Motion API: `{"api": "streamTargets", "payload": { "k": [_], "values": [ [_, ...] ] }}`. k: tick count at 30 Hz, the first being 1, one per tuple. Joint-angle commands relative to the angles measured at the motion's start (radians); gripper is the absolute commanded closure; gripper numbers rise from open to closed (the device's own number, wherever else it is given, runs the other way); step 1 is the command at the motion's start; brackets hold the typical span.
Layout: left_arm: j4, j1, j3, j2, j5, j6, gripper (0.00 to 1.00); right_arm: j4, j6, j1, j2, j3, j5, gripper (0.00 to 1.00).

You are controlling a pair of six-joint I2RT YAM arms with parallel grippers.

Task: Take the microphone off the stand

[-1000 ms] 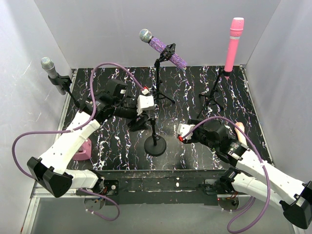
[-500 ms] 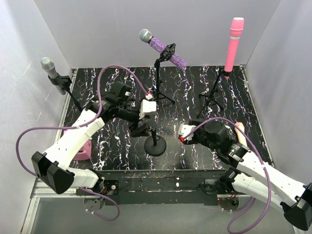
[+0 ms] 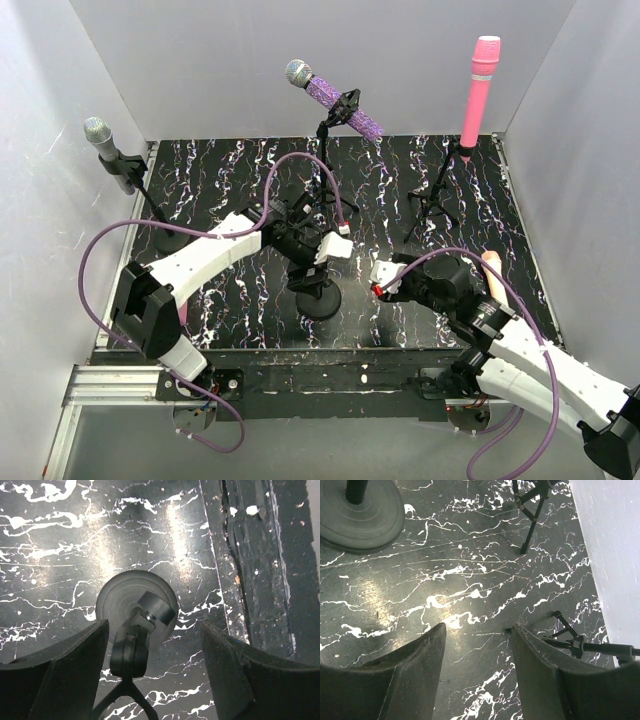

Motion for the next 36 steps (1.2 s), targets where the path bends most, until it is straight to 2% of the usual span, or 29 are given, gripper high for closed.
{"api": "streamTargets", "payload": {
  "k": [1,7,14,20,23,28,30,32,33,34,36],
  "values": [
    [-0.057,-0.013,0.037,0.04,-0.05,0.126,0.32,0.016,0.015,-0.014,-0.021,0.004,0.005,0.38],
    [-0.085,-0.014,0.081,0.068,-0.121,0.105,0.61,0.016,0.027,-0.018,-0.018,0.019,-0.001,0.38],
    [0.084,-0.013,0.029,0.012,-0.227,-0.172,0.81,0.022,0.032,-0.03,0.008,0.048,0.012,0.38],
    [0.205,-0.011,-0.028,-0.063,-0.394,-0.317,1.0,0.033,0.038,-0.06,0.048,0.085,0.008,0.39],
    [0.251,-0.007,-0.061,-0.098,-0.495,-0.355,1.0,0.042,0.029,-0.061,0.065,0.099,0.003,0.39],
    [0.311,0.038,-0.106,-0.14,-0.635,-0.324,1.0,0.039,0.026,-0.061,0.089,0.127,-0.006,0.39],
    [0.279,0.071,-0.077,-0.147,-0.542,-0.331,1.0,0.034,0.024,-0.064,0.094,0.136,-0.005,0.39],
    [0.201,0.088,-0.048,-0.147,-0.349,-0.312,1.0,0.023,0.024,-0.063,0.095,0.14,-0.003,0.39],
    [0.147,0.088,-0.034,-0.147,-0.257,-0.294,0.96,0.016,0.024,-0.061,0.095,0.144,-0.005,0.39],
    [0.11,0.088,-0.032,-0.146,-0.18,-0.283,0.86,0.008,0.027,-0.064,0.094,0.147,-0.005,0.39],
    [0.118,0.09,-0.04,-0.14,-0.161,-0.321,0.63,-0.007,0.027,-0.061,0.094,0.154,-0.005,0.39]
  ]
}}
